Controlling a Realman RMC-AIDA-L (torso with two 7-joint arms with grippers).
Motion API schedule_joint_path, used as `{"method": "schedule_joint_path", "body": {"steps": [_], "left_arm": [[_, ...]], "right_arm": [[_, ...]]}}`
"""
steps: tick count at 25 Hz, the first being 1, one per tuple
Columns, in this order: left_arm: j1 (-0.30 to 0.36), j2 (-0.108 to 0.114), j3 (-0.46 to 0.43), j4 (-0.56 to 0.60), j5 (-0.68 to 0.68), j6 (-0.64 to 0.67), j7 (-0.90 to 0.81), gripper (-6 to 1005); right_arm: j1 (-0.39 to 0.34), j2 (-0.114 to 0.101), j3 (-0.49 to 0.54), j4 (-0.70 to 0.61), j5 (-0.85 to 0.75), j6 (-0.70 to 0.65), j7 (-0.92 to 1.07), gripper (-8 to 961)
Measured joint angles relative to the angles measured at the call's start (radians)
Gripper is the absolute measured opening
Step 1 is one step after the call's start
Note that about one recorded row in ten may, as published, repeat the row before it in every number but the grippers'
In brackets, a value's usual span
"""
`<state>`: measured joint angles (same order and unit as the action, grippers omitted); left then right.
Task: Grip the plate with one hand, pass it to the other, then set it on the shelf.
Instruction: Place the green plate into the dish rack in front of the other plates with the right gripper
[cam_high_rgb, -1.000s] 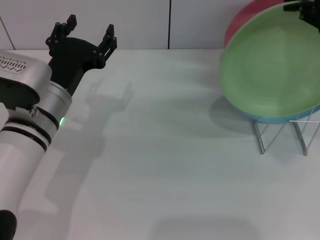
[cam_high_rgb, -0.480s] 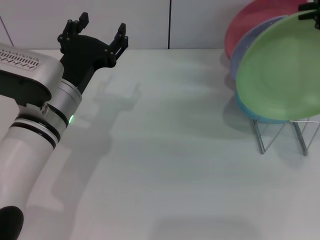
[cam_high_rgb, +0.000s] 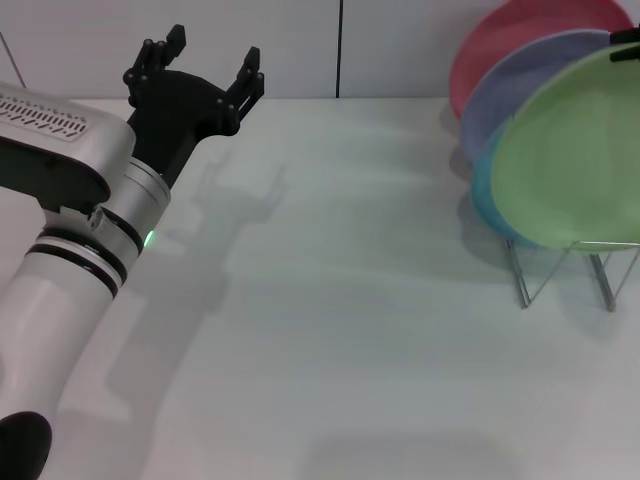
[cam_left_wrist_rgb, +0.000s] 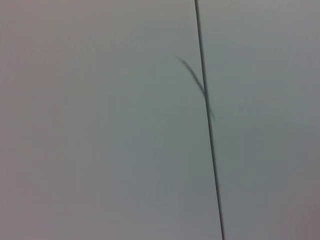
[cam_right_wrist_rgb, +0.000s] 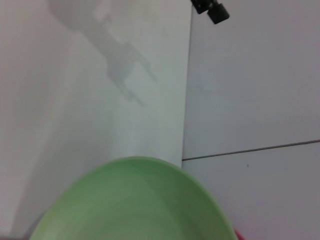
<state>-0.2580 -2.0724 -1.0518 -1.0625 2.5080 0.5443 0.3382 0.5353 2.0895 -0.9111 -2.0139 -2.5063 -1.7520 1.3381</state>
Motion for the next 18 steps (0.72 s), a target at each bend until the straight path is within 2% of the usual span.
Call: {"method": "schedule_joint_path", "body": {"steps": [10, 18], "left_arm": [[-0.032, 0.001, 0.001, 0.035, 0.000, 0.000, -0.024, 813], [-0.055, 0.002, 0.001, 0.053, 0.000, 0.000, -0.024, 813]], "right_arm": [[-0.041, 0.003, -0.035, 0.047, -0.035, 0.048, 0.036, 139], [-0.039, 0.003, -0.046, 0.039, -0.034, -0.036, 0.130, 190]]}}
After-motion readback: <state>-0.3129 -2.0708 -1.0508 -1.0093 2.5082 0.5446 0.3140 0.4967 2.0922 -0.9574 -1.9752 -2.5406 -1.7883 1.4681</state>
